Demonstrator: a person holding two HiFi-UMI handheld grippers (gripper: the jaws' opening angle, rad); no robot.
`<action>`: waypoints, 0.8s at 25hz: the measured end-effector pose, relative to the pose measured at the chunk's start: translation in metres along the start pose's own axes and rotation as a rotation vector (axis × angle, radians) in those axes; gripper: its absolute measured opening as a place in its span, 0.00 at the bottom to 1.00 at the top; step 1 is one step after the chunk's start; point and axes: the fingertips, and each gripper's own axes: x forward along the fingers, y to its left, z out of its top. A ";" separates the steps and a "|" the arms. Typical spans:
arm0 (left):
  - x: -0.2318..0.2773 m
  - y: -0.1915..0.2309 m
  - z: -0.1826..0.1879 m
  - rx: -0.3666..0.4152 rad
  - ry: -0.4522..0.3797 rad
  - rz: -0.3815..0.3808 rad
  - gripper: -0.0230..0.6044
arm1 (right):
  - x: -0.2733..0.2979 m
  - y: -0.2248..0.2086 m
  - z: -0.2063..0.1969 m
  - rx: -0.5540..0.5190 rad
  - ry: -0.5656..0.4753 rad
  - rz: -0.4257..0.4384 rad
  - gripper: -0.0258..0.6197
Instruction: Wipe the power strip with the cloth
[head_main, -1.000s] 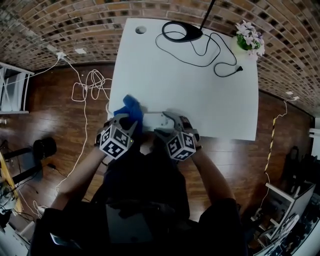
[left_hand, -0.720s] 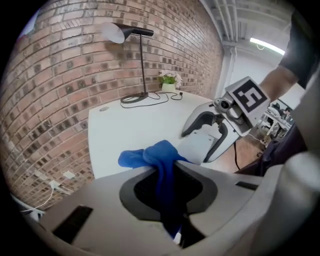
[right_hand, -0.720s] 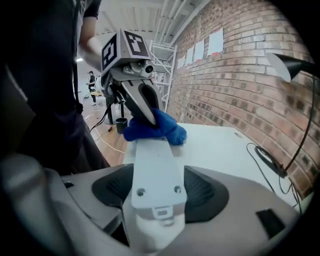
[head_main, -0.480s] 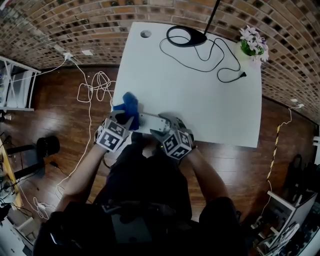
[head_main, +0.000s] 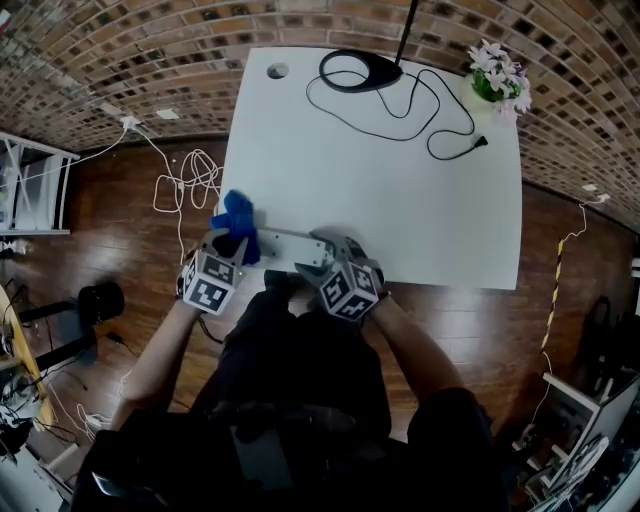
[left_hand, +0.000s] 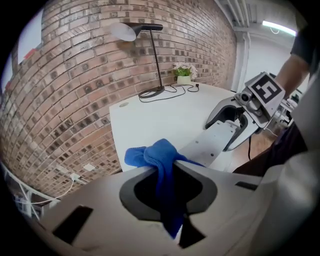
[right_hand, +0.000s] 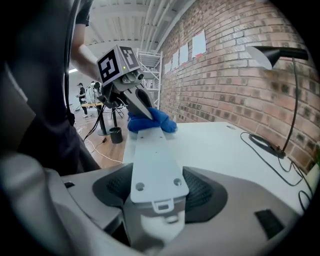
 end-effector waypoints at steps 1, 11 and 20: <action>0.000 0.000 -0.001 -0.004 0.000 -0.001 0.13 | 0.000 0.000 0.000 0.003 0.004 0.001 0.52; 0.003 -0.007 0.006 -0.069 -0.012 -0.011 0.13 | 0.001 0.000 0.000 0.019 0.017 -0.015 0.52; 0.009 -0.027 0.021 -0.025 -0.040 -0.033 0.13 | 0.000 -0.001 0.000 0.026 0.011 -0.006 0.52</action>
